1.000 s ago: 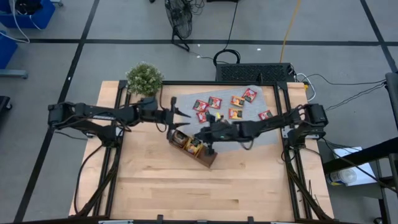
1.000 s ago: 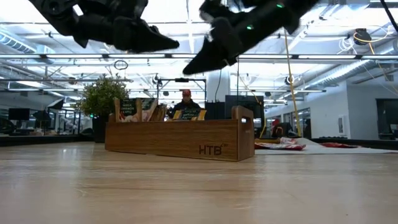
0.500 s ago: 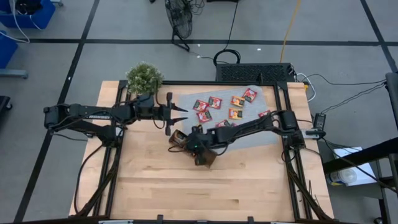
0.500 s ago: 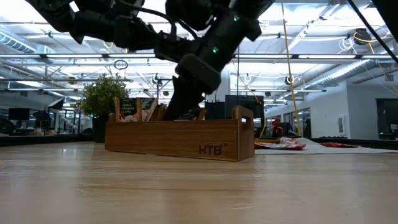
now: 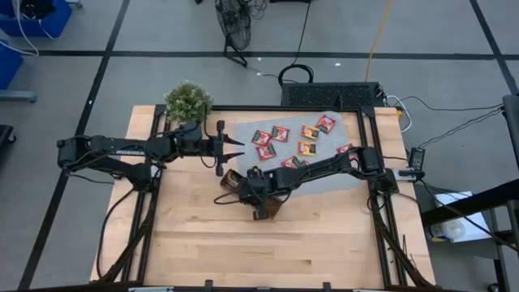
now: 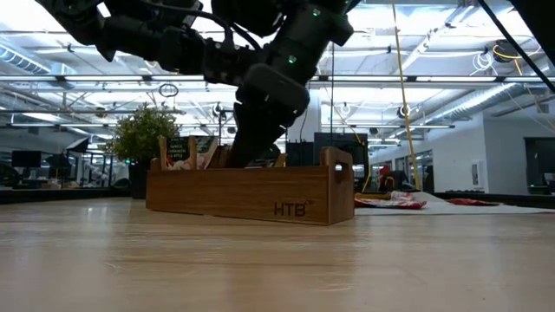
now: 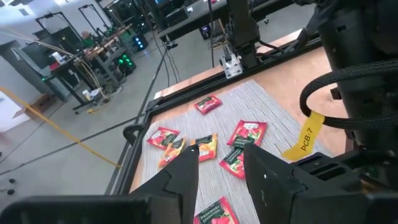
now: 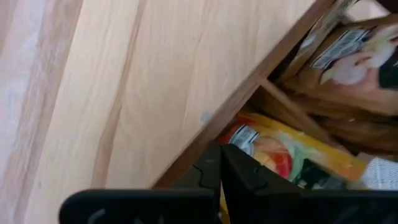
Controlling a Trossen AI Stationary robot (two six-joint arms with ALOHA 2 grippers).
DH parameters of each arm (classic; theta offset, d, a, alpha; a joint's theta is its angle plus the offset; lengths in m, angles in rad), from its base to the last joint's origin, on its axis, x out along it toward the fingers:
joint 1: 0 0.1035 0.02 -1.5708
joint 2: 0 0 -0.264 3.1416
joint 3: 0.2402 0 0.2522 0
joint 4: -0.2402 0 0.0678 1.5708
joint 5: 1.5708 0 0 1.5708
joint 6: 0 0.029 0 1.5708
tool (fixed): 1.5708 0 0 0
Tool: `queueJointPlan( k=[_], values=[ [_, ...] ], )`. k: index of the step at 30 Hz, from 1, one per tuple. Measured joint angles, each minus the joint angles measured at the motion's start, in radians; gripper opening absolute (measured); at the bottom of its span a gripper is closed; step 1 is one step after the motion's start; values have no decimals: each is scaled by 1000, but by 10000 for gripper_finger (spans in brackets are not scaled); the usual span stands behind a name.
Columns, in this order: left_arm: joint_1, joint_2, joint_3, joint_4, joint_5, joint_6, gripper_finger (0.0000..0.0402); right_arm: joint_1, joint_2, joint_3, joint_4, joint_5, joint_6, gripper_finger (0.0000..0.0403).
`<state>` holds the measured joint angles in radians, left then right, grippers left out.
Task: Pick & Place Tea
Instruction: Put the yellow tea bag into the middle section of the wooden organizer
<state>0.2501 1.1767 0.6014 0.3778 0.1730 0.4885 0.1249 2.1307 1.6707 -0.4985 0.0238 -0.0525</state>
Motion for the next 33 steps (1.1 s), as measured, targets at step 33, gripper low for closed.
queueJointPlan(
  k=[33],
  values=[
    [0,0,0,-9,1,-24,131,33,21,-1,-120,417,19,0]
  ],
)
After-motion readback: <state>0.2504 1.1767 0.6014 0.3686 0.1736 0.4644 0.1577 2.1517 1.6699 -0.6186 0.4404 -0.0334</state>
